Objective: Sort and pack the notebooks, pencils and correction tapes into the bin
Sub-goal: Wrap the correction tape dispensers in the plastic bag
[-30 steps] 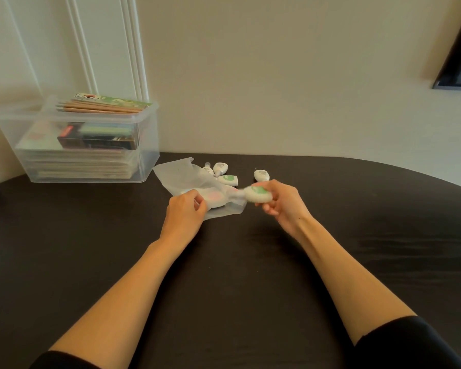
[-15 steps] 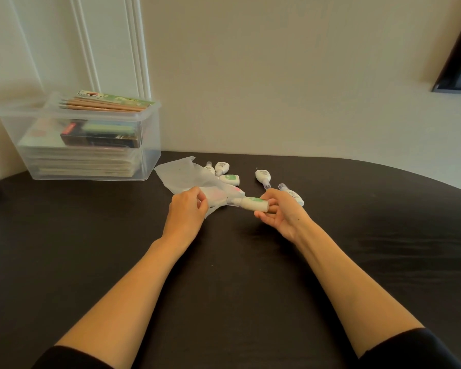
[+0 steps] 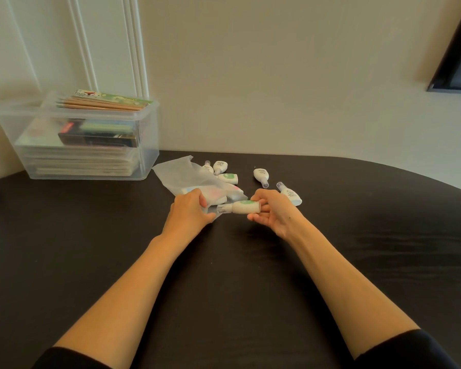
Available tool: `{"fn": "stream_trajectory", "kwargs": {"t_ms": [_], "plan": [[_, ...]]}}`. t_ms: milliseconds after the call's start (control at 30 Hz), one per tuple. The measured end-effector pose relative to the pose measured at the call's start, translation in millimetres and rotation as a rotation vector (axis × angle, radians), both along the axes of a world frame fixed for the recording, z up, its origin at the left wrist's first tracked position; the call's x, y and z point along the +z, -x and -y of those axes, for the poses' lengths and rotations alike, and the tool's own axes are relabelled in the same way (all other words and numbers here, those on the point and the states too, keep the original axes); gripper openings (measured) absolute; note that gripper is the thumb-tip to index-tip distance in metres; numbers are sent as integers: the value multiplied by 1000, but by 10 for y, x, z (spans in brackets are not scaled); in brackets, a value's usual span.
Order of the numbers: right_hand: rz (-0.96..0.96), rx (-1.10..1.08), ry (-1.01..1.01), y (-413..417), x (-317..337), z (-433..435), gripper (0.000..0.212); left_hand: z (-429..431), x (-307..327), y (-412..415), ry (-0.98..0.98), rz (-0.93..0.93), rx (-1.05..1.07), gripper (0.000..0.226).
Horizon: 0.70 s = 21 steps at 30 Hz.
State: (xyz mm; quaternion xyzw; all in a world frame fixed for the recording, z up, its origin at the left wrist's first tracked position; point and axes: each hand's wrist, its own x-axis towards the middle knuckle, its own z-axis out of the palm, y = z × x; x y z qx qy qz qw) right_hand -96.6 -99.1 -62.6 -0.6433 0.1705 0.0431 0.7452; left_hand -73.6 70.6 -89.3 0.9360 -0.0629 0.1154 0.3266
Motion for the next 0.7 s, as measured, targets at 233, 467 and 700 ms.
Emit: {"fn": "stream_trajectory", "kwargs": {"t_ms": [233,467,700], "plan": [[55,-110,-26,-54,-70,-135,25,-5,16,-2,53,-52,10,19],[113,-3,273,-82,-188,-349,17,-30,40,22,98,-33,-11,17],[126,15,373,-102,-214,-306,17,-81,61,5,93,-66,-55,19]]}}
